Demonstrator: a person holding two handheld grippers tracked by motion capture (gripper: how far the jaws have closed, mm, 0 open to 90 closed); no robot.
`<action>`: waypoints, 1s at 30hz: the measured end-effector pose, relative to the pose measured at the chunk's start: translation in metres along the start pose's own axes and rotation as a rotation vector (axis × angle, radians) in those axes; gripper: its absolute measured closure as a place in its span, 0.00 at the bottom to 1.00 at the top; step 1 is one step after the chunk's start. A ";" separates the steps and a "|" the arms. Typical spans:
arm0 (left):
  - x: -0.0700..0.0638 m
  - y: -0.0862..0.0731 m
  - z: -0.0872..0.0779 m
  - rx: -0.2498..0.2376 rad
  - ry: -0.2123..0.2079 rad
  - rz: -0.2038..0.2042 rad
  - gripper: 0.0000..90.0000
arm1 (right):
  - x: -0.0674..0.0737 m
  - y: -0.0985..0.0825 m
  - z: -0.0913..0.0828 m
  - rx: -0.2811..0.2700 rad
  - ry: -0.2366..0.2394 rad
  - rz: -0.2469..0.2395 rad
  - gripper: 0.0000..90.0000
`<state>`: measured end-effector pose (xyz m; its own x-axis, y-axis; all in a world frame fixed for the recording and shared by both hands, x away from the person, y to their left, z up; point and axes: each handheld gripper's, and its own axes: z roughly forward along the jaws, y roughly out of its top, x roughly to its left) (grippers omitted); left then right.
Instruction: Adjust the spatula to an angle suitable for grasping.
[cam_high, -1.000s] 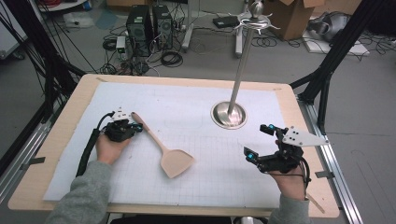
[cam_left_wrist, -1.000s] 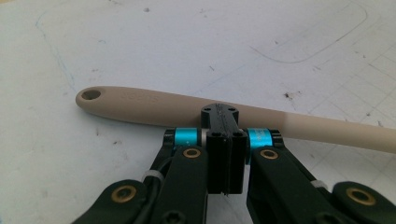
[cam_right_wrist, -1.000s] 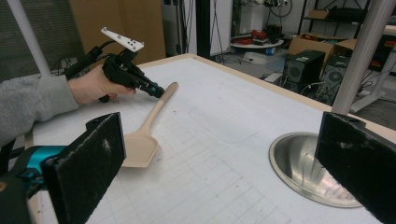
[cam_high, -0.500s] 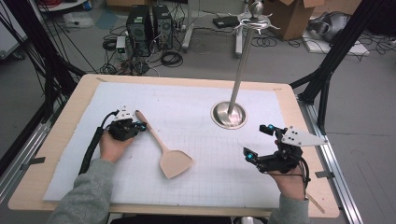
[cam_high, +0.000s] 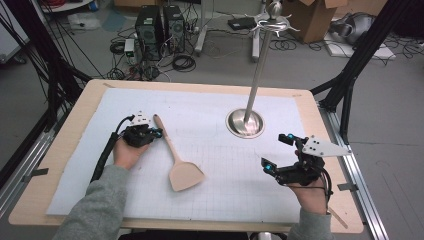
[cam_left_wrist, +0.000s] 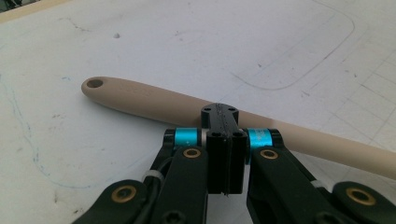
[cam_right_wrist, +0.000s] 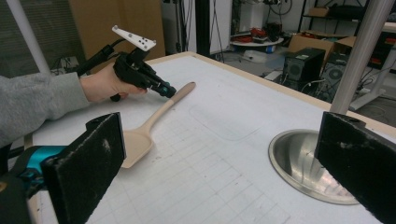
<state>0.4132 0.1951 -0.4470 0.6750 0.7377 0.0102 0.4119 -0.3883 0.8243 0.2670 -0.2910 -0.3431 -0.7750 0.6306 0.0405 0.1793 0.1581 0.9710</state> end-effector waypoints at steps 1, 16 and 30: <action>0.000 0.000 -0.001 0.004 0.003 0.000 1.00 | 0.000 0.000 0.000 0.000 0.000 -0.003 0.01; -0.035 0.016 -0.020 -0.045 -0.079 0.015 1.00 | 0.002 0.001 0.000 0.001 0.003 -0.007 0.01; -0.066 0.018 -0.007 -0.020 -0.146 0.024 1.00 | 0.001 0.001 -0.002 -0.004 0.004 -0.002 0.01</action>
<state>0.3712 0.1433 -0.4286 0.7669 0.6397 -0.0511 0.3832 -0.3927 0.8360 0.2650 -0.2919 -0.3417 -0.7777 0.6273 0.0394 0.1756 0.1566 0.9719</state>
